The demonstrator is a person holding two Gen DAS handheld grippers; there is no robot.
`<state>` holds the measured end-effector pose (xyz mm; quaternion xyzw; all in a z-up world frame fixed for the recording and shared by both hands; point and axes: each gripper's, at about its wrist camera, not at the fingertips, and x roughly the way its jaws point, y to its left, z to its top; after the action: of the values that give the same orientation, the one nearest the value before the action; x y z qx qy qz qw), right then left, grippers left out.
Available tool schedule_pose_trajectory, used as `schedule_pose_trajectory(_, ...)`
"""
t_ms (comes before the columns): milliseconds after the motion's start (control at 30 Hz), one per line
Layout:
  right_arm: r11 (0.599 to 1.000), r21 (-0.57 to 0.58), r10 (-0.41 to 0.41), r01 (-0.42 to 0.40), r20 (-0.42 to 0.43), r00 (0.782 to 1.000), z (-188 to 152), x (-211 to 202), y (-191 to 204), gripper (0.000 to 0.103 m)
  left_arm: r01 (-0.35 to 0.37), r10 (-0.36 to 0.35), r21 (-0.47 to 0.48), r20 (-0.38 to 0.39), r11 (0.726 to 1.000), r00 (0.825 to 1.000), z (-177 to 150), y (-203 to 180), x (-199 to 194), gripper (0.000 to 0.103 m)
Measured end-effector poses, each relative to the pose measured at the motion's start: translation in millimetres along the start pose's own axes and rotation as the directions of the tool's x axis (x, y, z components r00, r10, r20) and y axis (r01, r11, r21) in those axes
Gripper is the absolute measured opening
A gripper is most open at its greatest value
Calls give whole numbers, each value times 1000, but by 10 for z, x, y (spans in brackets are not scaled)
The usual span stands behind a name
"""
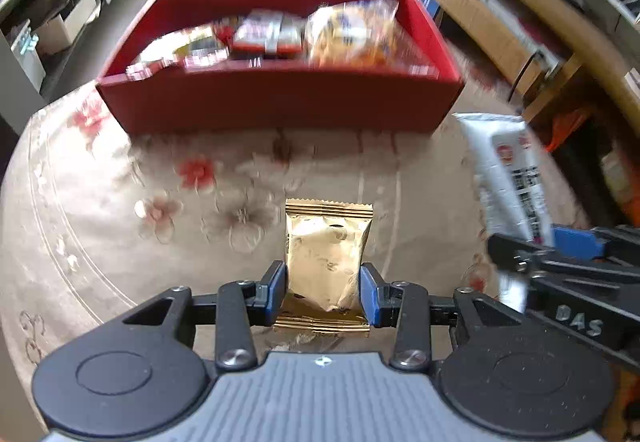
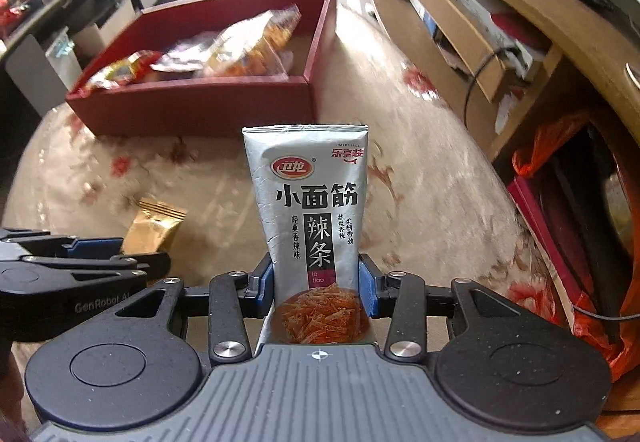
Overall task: Organize snacks
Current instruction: 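Lift both packets and carry them over the red box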
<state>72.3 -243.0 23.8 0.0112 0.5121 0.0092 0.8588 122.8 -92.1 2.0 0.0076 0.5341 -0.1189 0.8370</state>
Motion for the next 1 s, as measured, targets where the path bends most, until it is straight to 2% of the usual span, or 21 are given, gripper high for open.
schedule_pose_trajectory(167, 1000, 3, 12, -12, 44, 999, 89, -105, 113, 49, -4, 4, -4, 71, 1000, 997, 104, 65, -194, 37)
schedule_pose_trajectory(400, 1000, 5, 11, -11, 83, 996, 230, -151, 255, 49, 10, -4, -49, 106, 999, 994, 266, 233, -284, 37)
schedule_pose_trajectory(867, 1000, -4, 18, -17, 152, 988, 630, -144, 416, 49, 7, 8, -71, 204, 997, 979, 646, 339, -435, 37)
schedule_pose_trajectory(1000, 1000, -9, 19, -17, 172, 985, 757, -119, 473, 49, -16, 33, -77, 229, 997, 973, 754, 377, -430, 37)
